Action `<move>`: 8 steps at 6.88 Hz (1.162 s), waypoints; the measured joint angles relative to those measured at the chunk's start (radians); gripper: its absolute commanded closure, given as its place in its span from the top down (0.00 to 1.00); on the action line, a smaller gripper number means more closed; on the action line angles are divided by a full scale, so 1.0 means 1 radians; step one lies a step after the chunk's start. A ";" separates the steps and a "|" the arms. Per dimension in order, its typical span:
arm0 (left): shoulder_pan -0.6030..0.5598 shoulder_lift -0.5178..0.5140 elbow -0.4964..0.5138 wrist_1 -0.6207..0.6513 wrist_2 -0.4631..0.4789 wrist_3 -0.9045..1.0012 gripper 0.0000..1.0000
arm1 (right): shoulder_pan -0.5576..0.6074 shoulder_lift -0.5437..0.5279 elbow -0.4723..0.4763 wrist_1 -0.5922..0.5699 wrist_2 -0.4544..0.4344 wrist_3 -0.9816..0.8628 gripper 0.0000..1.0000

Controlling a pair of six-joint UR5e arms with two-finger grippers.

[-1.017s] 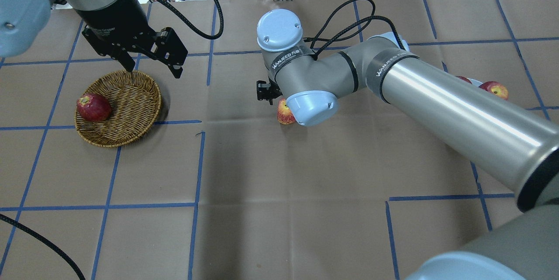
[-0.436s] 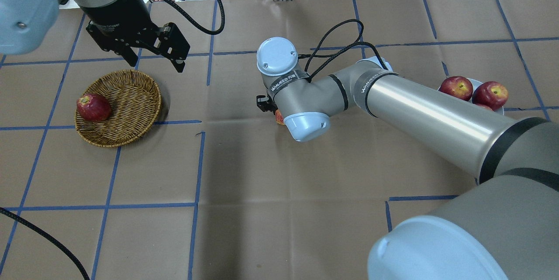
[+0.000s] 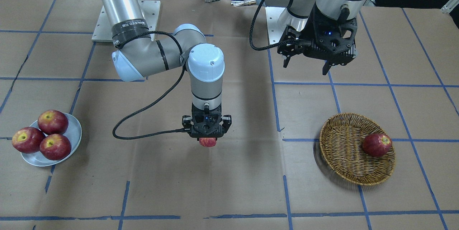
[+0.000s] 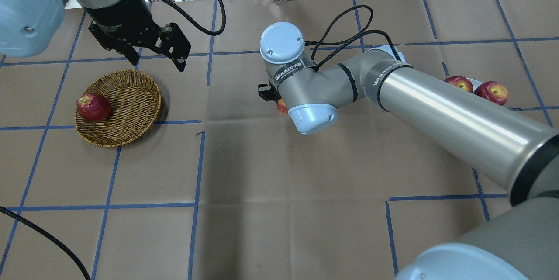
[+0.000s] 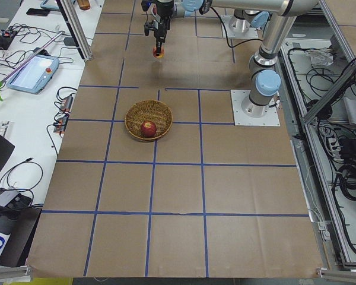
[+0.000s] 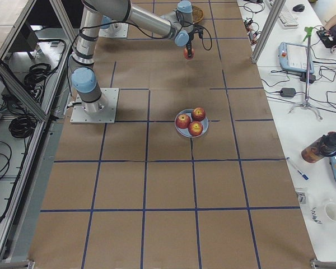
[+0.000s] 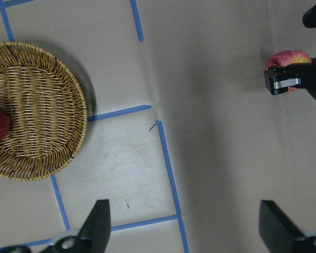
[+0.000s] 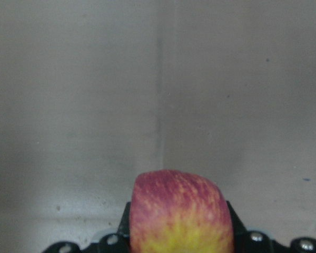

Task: Transfer apple from basket to plate
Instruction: 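Lift the apple with the right gripper and carry it over the white plate, then lower the apple onto the plate beside the red apples and open the right gripper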

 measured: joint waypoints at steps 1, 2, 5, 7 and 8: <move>0.000 0.000 0.000 -0.001 0.000 0.001 0.99 | -0.032 -0.068 -0.003 0.073 0.003 -0.012 0.57; 0.000 0.000 -0.001 -0.002 0.000 0.002 0.99 | -0.091 -0.141 -0.002 0.157 0.007 -0.060 0.57; 0.000 0.002 -0.001 -0.004 0.000 0.002 0.99 | -0.362 -0.296 0.047 0.303 0.013 -0.405 0.57; -0.001 0.005 -0.004 -0.006 0.000 0.002 0.99 | -0.555 -0.340 0.093 0.307 0.015 -0.666 0.56; -0.001 0.009 -0.006 -0.006 0.000 0.002 0.99 | -0.656 -0.345 0.111 0.305 0.025 -0.788 0.56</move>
